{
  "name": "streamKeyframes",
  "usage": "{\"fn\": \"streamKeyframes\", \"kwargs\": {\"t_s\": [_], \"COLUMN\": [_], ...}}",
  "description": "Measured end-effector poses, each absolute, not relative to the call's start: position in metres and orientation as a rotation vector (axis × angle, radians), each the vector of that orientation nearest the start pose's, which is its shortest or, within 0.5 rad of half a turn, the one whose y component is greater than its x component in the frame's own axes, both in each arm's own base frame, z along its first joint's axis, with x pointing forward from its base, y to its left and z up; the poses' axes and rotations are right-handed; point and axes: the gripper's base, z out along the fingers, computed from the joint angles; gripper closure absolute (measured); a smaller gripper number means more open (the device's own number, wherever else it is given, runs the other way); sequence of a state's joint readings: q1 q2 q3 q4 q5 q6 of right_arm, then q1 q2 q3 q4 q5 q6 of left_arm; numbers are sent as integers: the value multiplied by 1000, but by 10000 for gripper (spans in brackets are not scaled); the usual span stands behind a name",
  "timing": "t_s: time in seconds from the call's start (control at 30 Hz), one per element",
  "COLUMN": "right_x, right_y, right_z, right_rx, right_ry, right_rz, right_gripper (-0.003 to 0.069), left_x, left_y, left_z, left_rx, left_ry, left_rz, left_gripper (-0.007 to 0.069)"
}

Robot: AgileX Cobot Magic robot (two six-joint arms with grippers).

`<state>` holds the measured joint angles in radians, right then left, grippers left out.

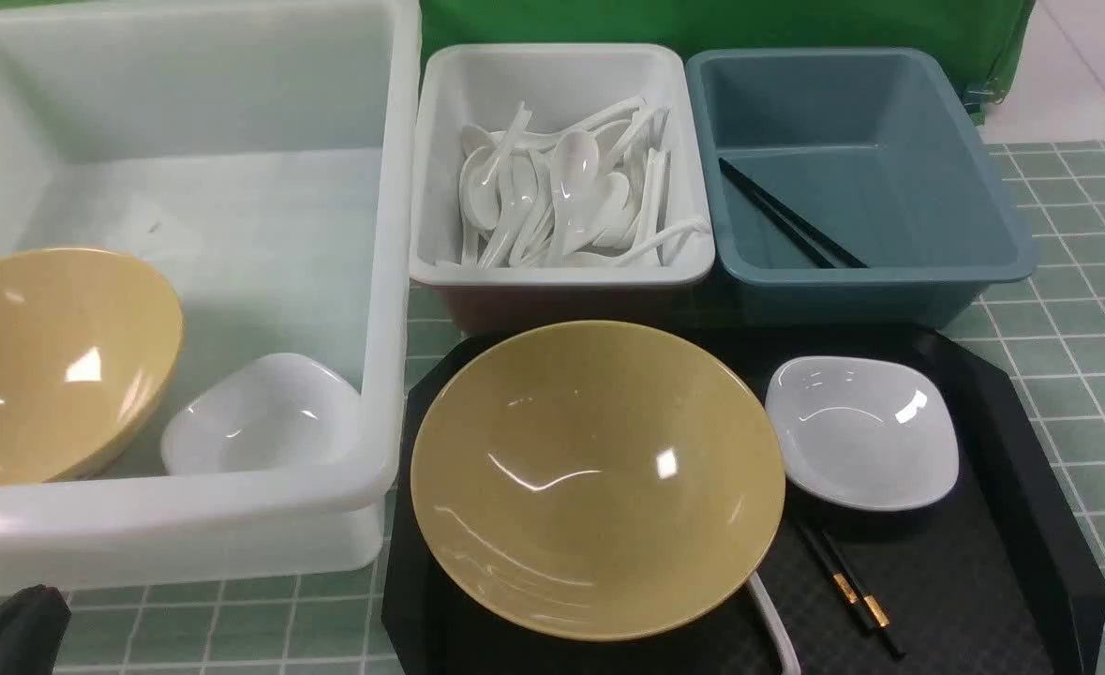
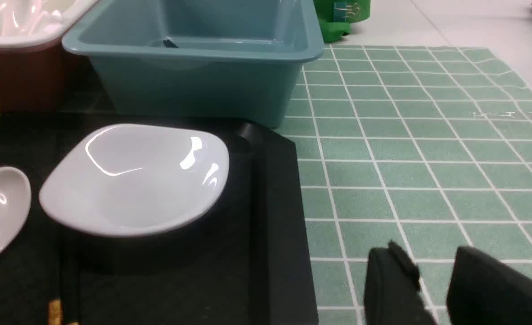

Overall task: On blue table put chopsticks spoon bowls plates into blue grey white boxes.
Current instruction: 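Grasp the large bowl on the tray by its rim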

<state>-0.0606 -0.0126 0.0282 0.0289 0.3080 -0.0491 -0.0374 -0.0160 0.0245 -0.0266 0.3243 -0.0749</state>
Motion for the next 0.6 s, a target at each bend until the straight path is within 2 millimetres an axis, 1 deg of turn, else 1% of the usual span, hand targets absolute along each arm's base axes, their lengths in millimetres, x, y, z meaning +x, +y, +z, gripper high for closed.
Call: {"fn": "streamKeyframes", "kwargs": {"t_s": [0.6], "right_x": [54], "right_y": [-2], "right_z": [176], "right_rx": [29], "right_ry": [1808], "right_rz": [-51], "right_gripper": [422], "left_x": [53], "left_y": [-3], "left_z": [177], "left_rx": [-42], "left_ry": [1817], "left_rz": [-94], "left_gripper": [622]}}
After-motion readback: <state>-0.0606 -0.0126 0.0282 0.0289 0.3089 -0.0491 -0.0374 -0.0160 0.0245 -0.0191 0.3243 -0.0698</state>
